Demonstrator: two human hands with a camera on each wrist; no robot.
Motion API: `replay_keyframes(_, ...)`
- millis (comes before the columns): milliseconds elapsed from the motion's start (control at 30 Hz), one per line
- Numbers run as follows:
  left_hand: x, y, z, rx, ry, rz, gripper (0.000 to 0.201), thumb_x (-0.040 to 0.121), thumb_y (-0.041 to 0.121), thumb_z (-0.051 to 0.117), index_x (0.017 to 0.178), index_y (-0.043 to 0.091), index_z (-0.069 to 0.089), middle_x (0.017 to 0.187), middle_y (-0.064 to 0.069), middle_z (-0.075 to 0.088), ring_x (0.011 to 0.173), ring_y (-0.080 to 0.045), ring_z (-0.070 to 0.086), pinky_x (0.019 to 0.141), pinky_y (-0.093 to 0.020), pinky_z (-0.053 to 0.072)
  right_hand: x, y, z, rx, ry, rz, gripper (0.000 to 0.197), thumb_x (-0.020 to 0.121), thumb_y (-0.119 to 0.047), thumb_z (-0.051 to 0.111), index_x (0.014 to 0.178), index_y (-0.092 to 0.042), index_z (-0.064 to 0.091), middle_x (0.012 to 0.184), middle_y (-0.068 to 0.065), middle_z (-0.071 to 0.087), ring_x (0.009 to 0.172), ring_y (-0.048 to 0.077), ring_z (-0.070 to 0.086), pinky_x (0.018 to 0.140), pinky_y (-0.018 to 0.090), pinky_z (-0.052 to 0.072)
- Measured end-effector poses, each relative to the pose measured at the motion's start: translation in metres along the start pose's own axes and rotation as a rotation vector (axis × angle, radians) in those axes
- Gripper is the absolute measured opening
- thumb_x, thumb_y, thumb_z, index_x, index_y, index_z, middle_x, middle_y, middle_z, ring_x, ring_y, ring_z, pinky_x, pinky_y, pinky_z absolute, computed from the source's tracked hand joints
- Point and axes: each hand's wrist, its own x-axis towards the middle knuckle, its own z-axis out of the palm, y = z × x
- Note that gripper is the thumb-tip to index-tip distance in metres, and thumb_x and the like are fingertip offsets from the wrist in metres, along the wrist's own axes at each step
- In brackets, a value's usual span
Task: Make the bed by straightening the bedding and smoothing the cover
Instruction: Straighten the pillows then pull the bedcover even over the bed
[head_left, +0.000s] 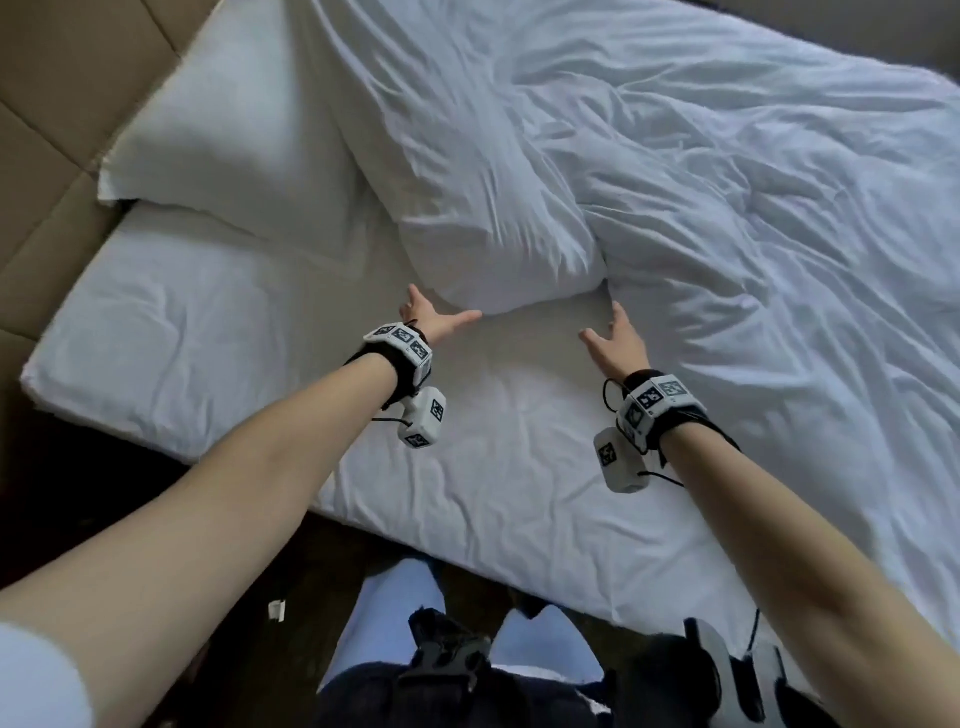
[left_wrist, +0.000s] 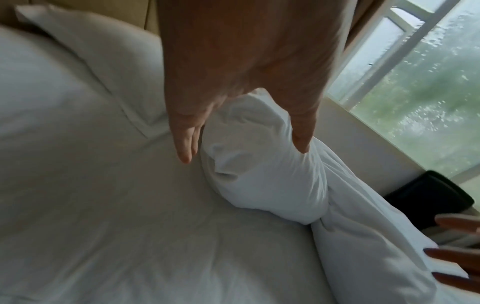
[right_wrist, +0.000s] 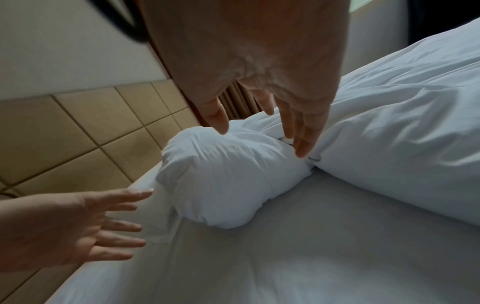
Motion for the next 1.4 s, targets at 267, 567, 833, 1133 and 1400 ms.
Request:
replay_keyframes(267, 0.089, 0.040, -0.006, 0.033, -0.062, 0.007, 0.123, 0.056, 0.053, 0.085, 0.147, 0.005, 0.019, 0.151, -0.014, 0.030, 0.141, -0.027, 0.030, 0.117, -0.034, 0.026, 0.021, -0.025, 0.051, 0.017, 0.026, 0.129, 0.076, 0.091, -0.016, 0.053, 0.152, -0.008, 0.009, 0.152, 0.020, 0.024, 0.140, 0.029, 0.027, 0.113, 0.031, 0.023)
replay_keyframes(567, 0.125, 0.098, -0.016, -0.171, -0.030, 0.185, 0.046, 0.086, 0.027, 0.067, 0.120, -0.002, 0.058, 0.127, -0.017, 0.060, 0.119, -0.027, 0.057, 0.101, -0.026, 0.040, 0.025, -0.023, 0.078, -0.023, -0.004, 0.181, 0.081, 0.088, -0.013, 0.058, 0.152, -0.006, 0.008, 0.155, 0.016, 0.020, 0.143, 0.026, 0.023, 0.115, 0.029, 0.020)
replay_keyframes(833, 0.087, 0.147, -0.101, -0.249, -0.032, 0.546, 0.050, 0.095, 0.026, 0.056, 0.048, 0.010, 0.044, 0.038, 0.008, 0.051, 0.042, 0.003, 0.046, 0.055, -0.027, 0.036, 0.033, -0.075, 0.074, 0.108, 0.135, 0.008, 0.121, 0.070, -0.018, 0.083, 0.152, -0.010, -0.006, 0.159, 0.012, 0.007, 0.147, 0.020, 0.011, 0.116, 0.024, 0.011)
replay_keyframes(1133, 0.016, 0.188, -0.233, -0.860, 0.016, 0.698, 0.034, 0.093, 0.013, 0.056, 0.060, 0.016, 0.050, 0.047, 0.013, 0.050, 0.045, -0.002, 0.045, 0.052, -0.015, 0.039, 0.046, -0.184, 0.063, 0.171, 0.339, -0.113, 0.113, 0.066, -0.037, 0.084, 0.151, -0.021, 0.010, 0.156, 0.013, 0.006, 0.144, 0.024, 0.010, 0.117, 0.035, 0.012)
replay_keyframes(1400, 0.030, 0.127, -0.261, -0.724, -0.293, 0.745, 0.038, 0.081, 0.012, 0.065, 0.117, 0.014, 0.052, 0.118, -0.005, 0.059, 0.111, -0.015, 0.055, 0.102, -0.029, 0.042, 0.032, -0.204, 0.046, -0.015, 0.386, -0.176, 0.011, 0.090, -0.013, 0.048, 0.099, -0.007, 0.049, 0.096, 0.017, 0.061, 0.092, 0.036, 0.058, 0.076, 0.037, 0.041)
